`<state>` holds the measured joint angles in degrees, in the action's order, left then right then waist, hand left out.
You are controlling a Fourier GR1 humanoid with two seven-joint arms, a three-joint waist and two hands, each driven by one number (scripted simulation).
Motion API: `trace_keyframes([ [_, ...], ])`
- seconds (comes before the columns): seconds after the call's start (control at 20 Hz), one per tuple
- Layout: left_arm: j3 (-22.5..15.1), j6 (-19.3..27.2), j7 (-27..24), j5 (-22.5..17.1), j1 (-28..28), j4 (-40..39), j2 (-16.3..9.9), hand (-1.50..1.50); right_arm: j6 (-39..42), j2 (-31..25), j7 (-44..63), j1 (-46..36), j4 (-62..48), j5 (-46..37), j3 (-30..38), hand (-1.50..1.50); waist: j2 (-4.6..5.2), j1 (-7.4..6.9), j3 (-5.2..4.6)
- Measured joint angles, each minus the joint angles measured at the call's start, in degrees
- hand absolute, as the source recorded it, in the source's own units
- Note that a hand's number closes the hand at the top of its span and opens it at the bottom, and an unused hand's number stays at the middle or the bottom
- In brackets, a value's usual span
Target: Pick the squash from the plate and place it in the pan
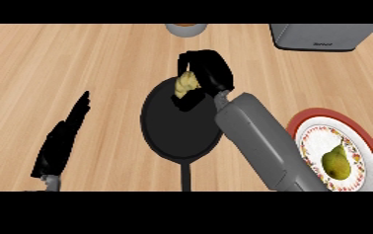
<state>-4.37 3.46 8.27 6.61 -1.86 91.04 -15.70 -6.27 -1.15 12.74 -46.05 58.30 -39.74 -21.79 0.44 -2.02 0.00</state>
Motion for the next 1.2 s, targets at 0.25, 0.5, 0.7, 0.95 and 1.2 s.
trace_keyframes([
  [0.25,-0.2,-0.5,0.5,0.5,2.1,-0.9,0.3,0.00,-3.2,0.8,0.3,-6.1,-12.5,4.2,-6.5,1.50,0.37,-1.44,-0.01],
  [0.5,-1.0,-1.1,-0.1,0.7,3.4,-2.0,0.9,0.00,-1.4,1.0,-0.5,-5.3,-17.7,14.3,-8.3,-1.50,0.89,-3.05,0.03],
  [0.7,-1.7,-1.3,0.1,1.3,3.5,-1.3,1.1,0.00,-0.9,1.1,0.2,-4.2,-19.9,24.4,-7.8,-1.50,1.07,-4.45,0.09],
  [0.95,-2.2,-1.3,0.3,1.7,4.1,-1.4,1.5,0.00,-7.0,1.1,-4.9,-4.0,-19.4,34.0,-7.4,-1.50,1.16,-4.86,0.14],
  [1.2,-2.2,-1.2,0.3,1.9,3.6,-1.1,1.7,0.00,-15.6,1.1,-10.6,-5.0,-19.5,41.5,-5.4,-1.50,0.98,-4.42,0.13],
])
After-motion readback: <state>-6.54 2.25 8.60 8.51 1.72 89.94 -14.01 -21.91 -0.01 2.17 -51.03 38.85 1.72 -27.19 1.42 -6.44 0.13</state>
